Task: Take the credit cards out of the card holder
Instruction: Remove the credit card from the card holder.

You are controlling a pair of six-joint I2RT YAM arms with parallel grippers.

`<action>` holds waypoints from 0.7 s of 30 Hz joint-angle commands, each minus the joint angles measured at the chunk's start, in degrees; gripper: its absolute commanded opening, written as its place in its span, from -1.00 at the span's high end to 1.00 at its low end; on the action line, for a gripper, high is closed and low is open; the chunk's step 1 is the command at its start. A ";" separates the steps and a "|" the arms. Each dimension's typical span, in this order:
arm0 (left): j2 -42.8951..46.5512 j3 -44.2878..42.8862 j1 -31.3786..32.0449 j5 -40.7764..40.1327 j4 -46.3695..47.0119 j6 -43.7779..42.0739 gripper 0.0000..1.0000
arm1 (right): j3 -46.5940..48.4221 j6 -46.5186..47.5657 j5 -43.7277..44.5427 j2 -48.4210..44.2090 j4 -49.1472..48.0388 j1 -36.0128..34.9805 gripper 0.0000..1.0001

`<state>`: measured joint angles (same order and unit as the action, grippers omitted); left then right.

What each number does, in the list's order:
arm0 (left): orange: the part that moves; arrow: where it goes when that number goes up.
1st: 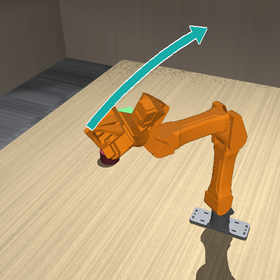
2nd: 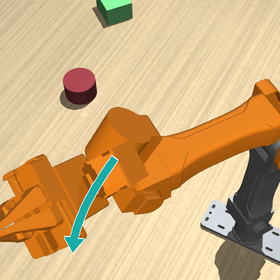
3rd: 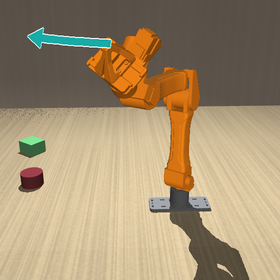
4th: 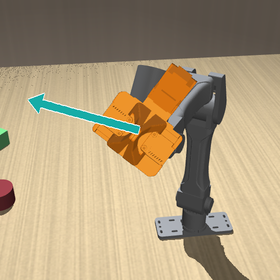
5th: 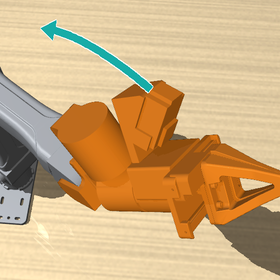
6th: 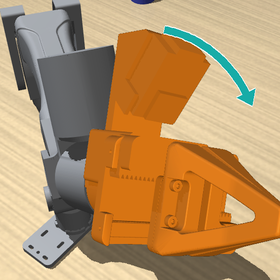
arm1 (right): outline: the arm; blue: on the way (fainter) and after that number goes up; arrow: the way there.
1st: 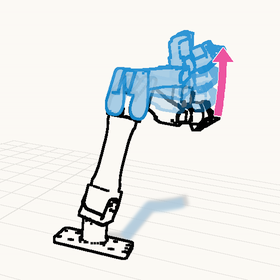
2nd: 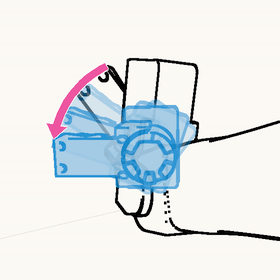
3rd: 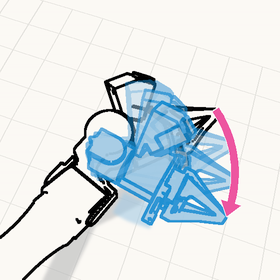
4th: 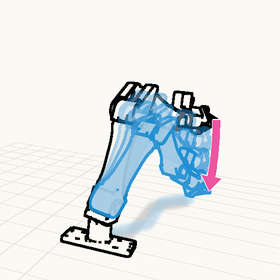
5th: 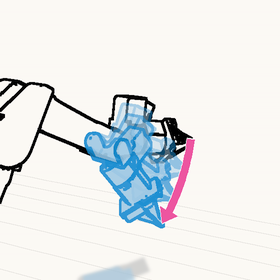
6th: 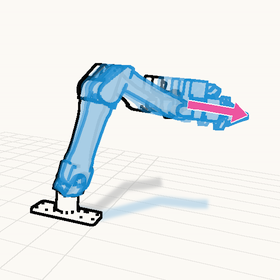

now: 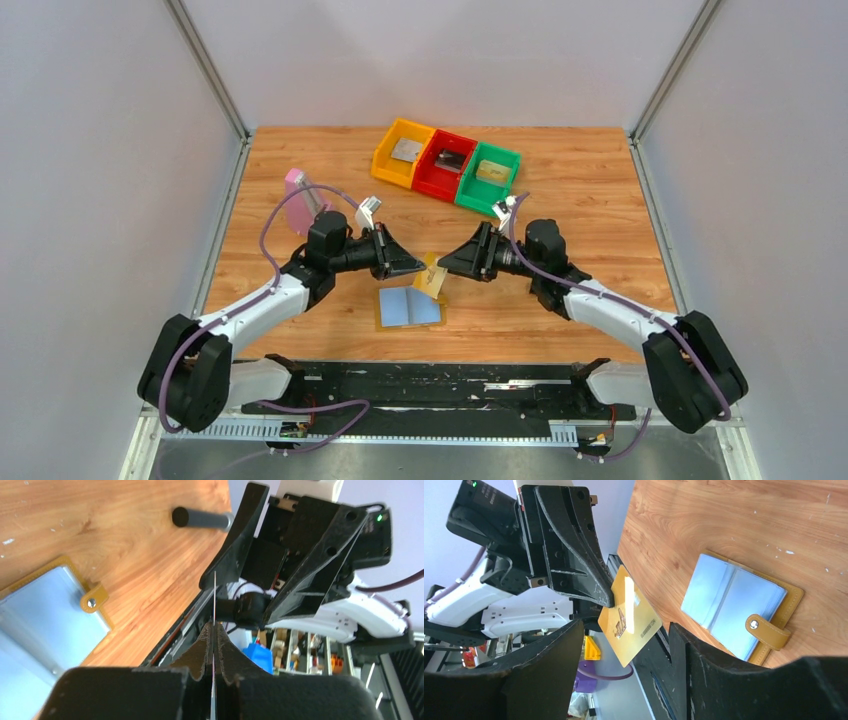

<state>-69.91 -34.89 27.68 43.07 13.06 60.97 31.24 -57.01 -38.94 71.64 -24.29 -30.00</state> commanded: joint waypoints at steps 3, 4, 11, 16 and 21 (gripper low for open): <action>3.77 1.41 0.26 -7.11 10.98 6.56 1.00 | -0.44 -5.84 2.03 1.80 -10.67 -2.20 -0.27; 4.20 1.45 0.24 -7.33 11.00 6.55 1.00 | -0.29 -6.16 1.69 2.53 -11.56 -2.58 -0.25; 4.89 1.64 0.27 -7.74 10.11 6.50 1.00 | 0.00 -7.20 -2.25 6.80 -17.48 -3.61 0.63; 6.36 0.70 0.19 -7.13 5.10 3.51 0.39 | 2.12 -0.78 -8.92 7.12 -15.80 -3.45 1.00; 8.46 -4.20 -0.64 -5.07 -8.28 -7.70 0.03 | 6.43 8.36 -18.88 7.16 -7.98 -3.14 1.00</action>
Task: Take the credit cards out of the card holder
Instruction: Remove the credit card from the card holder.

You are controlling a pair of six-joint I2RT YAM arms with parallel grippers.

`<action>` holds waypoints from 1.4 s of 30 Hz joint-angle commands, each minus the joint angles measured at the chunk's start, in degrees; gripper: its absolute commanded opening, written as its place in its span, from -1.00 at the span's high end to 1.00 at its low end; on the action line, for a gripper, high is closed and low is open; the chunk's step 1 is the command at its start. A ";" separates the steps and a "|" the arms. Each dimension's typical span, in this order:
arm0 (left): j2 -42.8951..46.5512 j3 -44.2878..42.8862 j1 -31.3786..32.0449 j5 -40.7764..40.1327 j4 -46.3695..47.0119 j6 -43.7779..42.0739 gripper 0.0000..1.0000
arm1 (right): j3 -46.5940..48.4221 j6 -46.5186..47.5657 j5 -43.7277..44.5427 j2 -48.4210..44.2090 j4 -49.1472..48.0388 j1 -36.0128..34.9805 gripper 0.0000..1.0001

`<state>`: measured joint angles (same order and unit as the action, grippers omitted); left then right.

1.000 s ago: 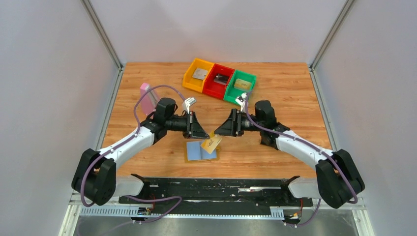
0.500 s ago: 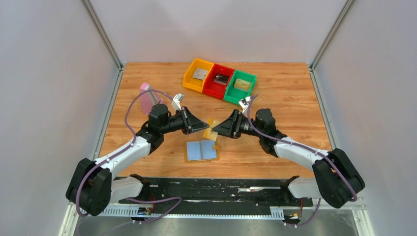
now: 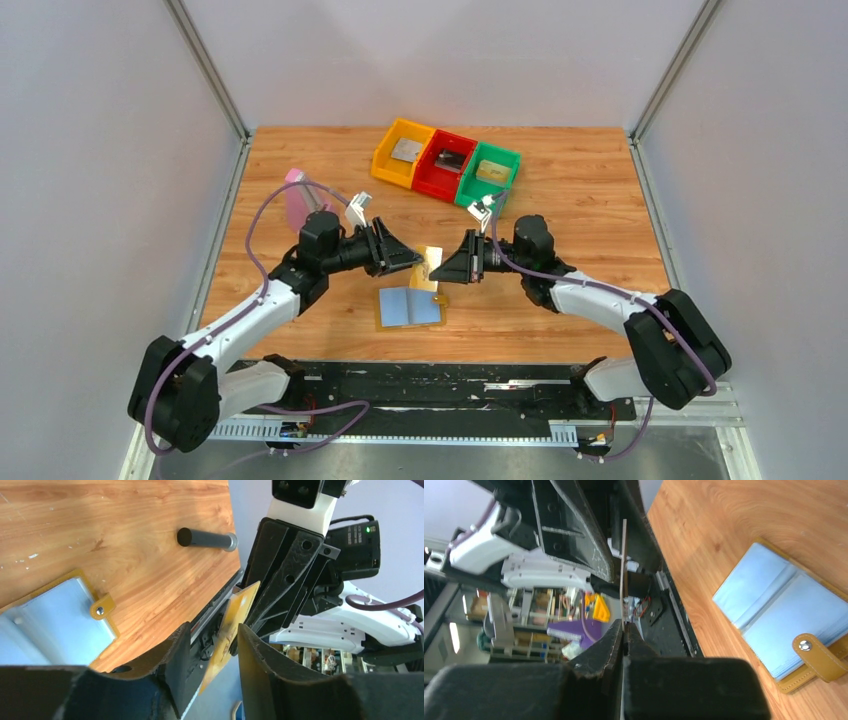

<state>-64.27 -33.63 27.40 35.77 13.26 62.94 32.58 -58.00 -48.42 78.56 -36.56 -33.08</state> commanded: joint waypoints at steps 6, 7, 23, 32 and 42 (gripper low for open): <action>2.63 -10.52 -3.08 9.09 -20.23 -20.39 -0.09 | 10.41 20.23 -20.67 1.27 16.57 -0.05 1.00; 2.56 -10.86 -3.29 11.44 -20.71 -21.56 -0.10 | 11.54 21.93 -21.62 1.47 19.19 -0.05 1.00; -4.56 -17.23 -3.66 25.41 -26.06 -30.00 0.13 | 18.49 28.41 -23.74 6.29 30.75 -2.25 1.00; -6.92 -17.32 -3.65 25.44 -26.96 -30.77 1.00 | 19.41 29.69 -21.77 6.42 33.15 -2.43 0.74; -5.17 -14.58 -5.01 19.04 -19.70 -22.39 1.00 | 13.23 18.48 -3.54 -1.60 26.78 2.25 -0.06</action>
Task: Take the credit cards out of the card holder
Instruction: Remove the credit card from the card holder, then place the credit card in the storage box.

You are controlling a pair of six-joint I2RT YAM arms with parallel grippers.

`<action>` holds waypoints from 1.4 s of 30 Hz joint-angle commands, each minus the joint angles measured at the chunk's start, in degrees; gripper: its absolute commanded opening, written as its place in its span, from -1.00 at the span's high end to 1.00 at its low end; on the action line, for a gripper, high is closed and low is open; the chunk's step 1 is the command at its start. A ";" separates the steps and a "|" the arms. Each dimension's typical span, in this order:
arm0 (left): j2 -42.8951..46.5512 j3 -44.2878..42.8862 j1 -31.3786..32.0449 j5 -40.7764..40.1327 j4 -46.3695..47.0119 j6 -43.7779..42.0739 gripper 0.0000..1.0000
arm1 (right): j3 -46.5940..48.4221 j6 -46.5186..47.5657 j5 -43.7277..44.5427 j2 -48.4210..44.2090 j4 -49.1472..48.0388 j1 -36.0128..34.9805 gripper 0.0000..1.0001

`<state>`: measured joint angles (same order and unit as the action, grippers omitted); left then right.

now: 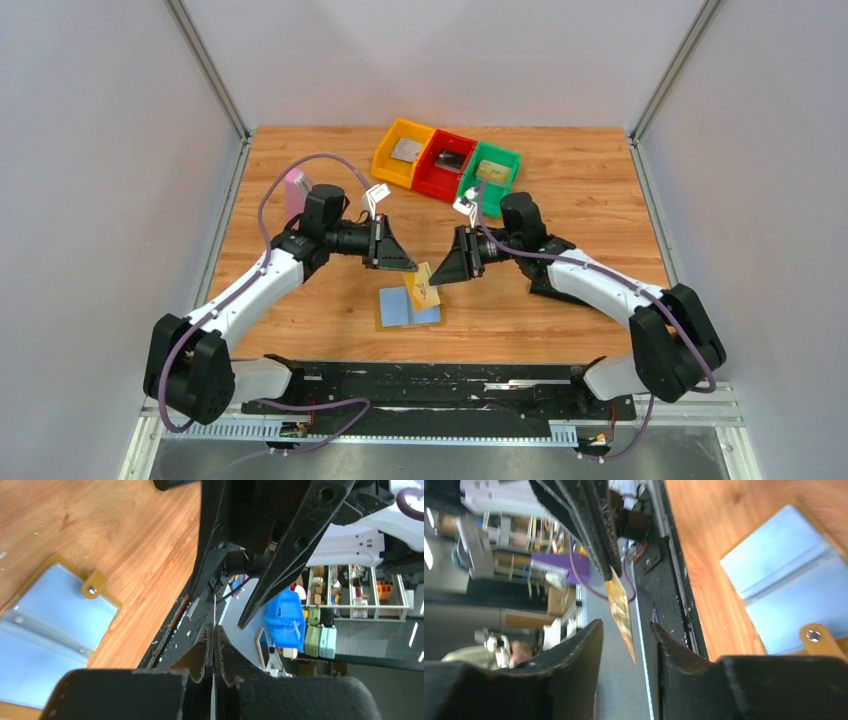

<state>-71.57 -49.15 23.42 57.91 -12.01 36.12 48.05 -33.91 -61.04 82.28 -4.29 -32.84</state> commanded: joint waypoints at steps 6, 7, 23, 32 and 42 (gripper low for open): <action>5.98 6.30 -3.07 -12.05 16.65 15.34 1.00 | -9.26 -15.23 19.12 -11.98 -14.45 2.63 -0.18; 6.39 7.83 -3.46 -13.88 20.09 18.60 1.00 | -10.69 -16.96 20.43 -12.89 -16.77 2.69 -0.18; 17.53 21.19 -3.83 -34.78 43.29 39.36 1.00 | -20.53 -32.45 30.85 -13.57 -38.69 1.39 -0.11; 17.97 25.17 -3.82 -36.65 48.10 42.76 1.00 | -16.47 -34.31 30.36 -6.33 -44.13 -1.33 -0.01; 17.72 26.61 -3.82 -36.69 49.62 43.74 1.00 | -13.63 -35.97 30.26 -1.73 -47.93 -3.16 0.07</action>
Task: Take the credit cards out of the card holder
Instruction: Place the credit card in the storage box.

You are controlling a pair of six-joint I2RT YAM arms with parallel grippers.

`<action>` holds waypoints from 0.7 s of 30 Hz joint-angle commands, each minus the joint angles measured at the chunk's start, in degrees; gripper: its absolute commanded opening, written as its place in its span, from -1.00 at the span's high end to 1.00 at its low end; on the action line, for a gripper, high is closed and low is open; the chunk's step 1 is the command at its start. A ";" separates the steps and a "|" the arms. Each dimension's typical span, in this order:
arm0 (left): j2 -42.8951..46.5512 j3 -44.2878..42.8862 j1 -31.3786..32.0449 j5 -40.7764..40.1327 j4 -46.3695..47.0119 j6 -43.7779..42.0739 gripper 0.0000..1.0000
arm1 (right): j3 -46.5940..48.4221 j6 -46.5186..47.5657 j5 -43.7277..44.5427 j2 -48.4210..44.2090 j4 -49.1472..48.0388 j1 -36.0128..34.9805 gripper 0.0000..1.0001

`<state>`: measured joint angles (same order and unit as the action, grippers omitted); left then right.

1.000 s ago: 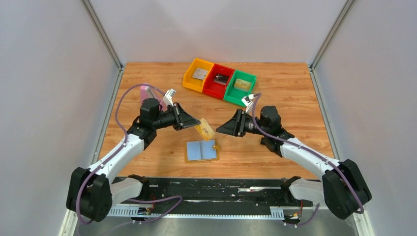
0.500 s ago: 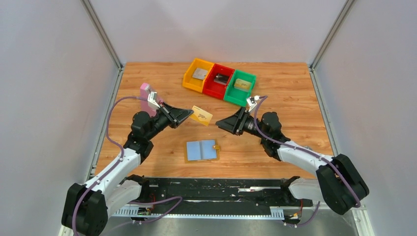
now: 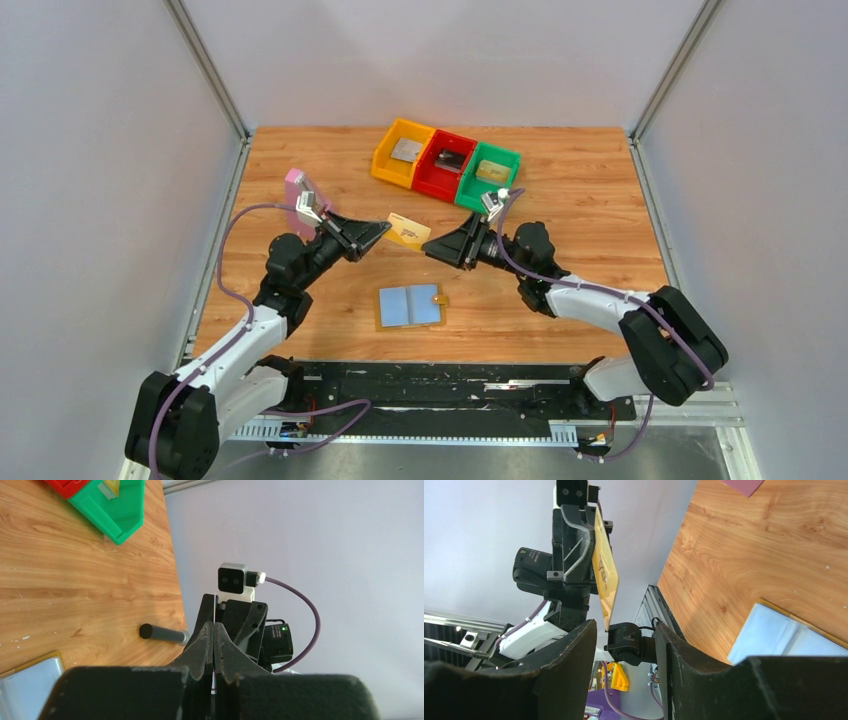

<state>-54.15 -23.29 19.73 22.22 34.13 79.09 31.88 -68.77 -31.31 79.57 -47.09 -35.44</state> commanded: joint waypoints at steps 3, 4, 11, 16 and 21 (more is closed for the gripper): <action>0.14 1.24 -0.13 -1.01 4.29 1.28 1.00 | 2.83 -1.34 1.03 1.57 -5.07 -0.59 0.14; 0.11 1.28 -0.17 -1.02 4.30 1.31 1.00 | 2.91 -1.51 1.21 1.79 -5.11 -0.54 0.18; -0.61 1.60 -0.13 -1.00 4.80 1.40 1.00 | 3.76 -2.05 1.27 2.91 -6.07 -0.59 0.66; -0.53 2.00 -0.13 -1.00 4.40 1.19 1.00 | 3.39 -1.51 1.61 2.70 -6.62 -0.59 1.00; -0.28 2.04 -0.13 -1.07 3.27 0.50 0.57 | 3.26 -0.20 1.85 1.59 -5.70 -0.36 1.00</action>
<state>-54.92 -21.32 19.73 21.47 35.94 80.20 33.52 -70.63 -30.87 82.41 -50.46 -35.62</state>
